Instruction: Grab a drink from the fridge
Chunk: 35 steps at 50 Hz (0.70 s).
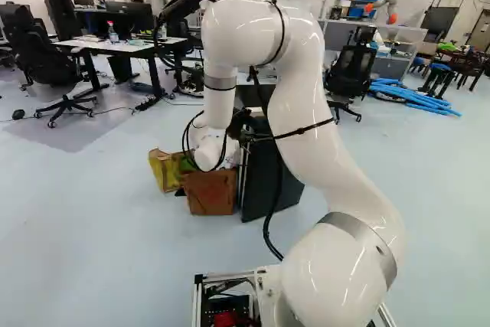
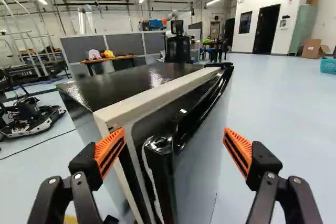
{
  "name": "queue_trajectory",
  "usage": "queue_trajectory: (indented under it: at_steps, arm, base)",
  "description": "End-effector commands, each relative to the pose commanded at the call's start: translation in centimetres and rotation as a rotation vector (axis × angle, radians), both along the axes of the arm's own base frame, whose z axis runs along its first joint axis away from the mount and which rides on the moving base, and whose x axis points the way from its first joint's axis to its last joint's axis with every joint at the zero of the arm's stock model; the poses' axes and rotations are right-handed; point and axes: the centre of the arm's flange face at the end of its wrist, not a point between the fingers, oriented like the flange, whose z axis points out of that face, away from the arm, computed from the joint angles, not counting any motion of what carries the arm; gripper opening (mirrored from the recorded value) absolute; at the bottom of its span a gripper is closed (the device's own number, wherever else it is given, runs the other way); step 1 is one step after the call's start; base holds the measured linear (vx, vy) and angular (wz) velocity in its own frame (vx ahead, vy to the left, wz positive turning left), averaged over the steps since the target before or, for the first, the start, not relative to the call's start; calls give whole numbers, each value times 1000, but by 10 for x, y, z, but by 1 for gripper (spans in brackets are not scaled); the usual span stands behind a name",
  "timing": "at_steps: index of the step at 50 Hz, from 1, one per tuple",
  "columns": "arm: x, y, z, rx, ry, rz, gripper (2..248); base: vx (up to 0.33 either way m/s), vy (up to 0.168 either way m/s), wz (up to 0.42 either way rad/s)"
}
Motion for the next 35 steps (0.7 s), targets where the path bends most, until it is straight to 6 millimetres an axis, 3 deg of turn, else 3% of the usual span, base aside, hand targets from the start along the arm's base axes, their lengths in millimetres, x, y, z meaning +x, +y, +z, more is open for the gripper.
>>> queue_trajectory:
  at_steps: [35]
  arm:
    - [-10, -2, 2, -14, -2, -35, 247]
  base:
    - [0, 0, 0]
